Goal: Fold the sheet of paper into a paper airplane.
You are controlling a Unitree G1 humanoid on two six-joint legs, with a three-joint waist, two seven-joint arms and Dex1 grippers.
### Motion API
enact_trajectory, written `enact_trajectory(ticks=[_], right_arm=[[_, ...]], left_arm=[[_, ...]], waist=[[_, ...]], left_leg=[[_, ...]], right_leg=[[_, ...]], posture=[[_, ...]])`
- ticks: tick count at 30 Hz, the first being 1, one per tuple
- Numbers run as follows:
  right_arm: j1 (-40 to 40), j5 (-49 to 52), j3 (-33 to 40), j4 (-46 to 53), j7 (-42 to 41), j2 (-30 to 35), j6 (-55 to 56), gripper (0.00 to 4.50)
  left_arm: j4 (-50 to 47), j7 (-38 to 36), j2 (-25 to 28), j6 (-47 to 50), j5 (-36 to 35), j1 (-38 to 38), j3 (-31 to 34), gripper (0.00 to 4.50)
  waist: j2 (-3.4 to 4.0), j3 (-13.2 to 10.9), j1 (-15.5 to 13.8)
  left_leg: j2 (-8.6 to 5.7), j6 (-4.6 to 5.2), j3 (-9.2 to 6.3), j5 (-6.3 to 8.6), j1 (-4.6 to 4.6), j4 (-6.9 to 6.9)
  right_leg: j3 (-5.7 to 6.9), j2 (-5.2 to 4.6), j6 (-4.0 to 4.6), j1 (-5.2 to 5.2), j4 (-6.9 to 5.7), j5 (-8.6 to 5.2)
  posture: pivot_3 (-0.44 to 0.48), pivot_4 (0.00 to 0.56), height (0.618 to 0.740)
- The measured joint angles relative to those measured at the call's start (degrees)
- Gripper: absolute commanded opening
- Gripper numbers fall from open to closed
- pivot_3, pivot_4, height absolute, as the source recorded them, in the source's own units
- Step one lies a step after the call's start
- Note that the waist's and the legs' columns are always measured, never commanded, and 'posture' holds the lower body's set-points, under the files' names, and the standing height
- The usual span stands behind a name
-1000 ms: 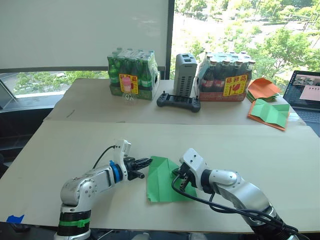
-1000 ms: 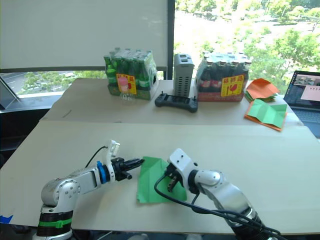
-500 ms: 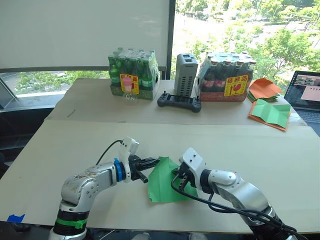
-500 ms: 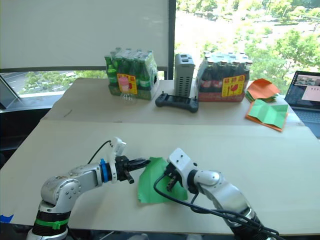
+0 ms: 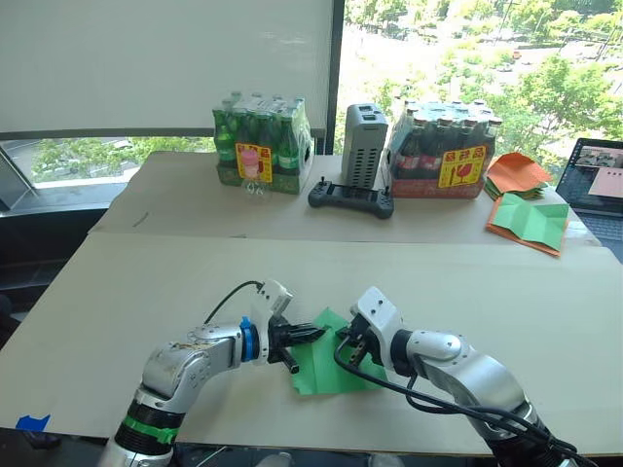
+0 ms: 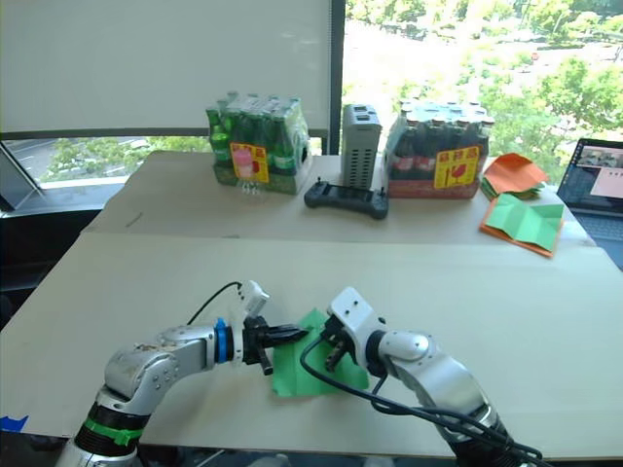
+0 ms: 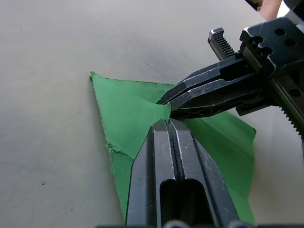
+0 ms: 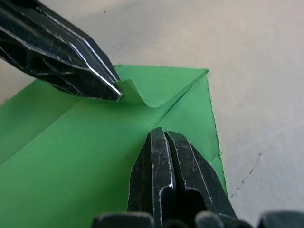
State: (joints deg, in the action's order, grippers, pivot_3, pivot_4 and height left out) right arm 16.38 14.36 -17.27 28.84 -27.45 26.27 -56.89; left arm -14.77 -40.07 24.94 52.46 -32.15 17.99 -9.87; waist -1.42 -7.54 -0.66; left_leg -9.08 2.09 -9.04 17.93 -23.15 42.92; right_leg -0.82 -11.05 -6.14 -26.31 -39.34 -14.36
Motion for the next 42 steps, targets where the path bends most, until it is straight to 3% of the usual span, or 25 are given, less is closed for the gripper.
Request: enact_trajectory(ticks=[12,25,33,36,42], right_arm=[[3.3,-0.1,1.1,-2.7,0.6,-3.0,0.4,0.00],[5.4,-3.6,-2.2,-9.3,1.3,-5.7,6.2,0.00],[4.6,-6.4,-2.8,-11.0,1.6,-5.4,10.2,0.00],[4.2,-6.6,-2.8,-11.2,1.6,-5.6,10.9,0.00],[3.8,-7.4,-2.7,-11.3,1.6,-6.4,11.2,0.00]], left_arm=[[2.1,-4.4,3.4,-8.0,7.5,1.3,-6.4,0.02],[3.0,-8.3,5.0,-11.4,11.7,2.8,-8.2,0.02],[2.1,-9.4,5.5,-11.2,11.4,2.1,-7.1,2.42],[2.1,-9.5,6.4,-9.9,9.9,2.2,-4.0,2.42],[2.0,-11.0,6.7,-7.8,4.6,5.8,2.3,0.57]], waist=[[0.03,0.0,0.0],[0.05,0.0,0.1],[0.05,0.0,0.1],[0.05,0.0,0.2],[0.05,0.0,0.2]], left_leg=[[-0.01,0.00,-0.01,0.00,-0.04,-0.01],[-0.02,0.00,-0.02,0.00,-0.04,-0.05],[-0.01,0.00,-0.01,-0.01,-0.01,-0.05],[0.00,0.00,-0.02,-0.01,0.00,-0.05],[-0.01,0.00,-0.02,-0.01,0.01,-0.05]], right_leg=[[0.02,0.00,0.00,-0.05,0.00,0.00],[0.02,0.00,0.00,-0.09,0.00,0.00],[0.02,0.01,0.00,-0.07,-0.02,0.00],[0.01,0.03,0.00,-0.08,-0.05,0.00],[0.02,0.03,0.00,-0.07,-0.05,0.00]], posture=[[0.000,0.150,0.675],[0.000,0.150,0.675],[0.000,0.150,0.675],[0.000,0.150,0.675],[0.000,0.150,0.675]])
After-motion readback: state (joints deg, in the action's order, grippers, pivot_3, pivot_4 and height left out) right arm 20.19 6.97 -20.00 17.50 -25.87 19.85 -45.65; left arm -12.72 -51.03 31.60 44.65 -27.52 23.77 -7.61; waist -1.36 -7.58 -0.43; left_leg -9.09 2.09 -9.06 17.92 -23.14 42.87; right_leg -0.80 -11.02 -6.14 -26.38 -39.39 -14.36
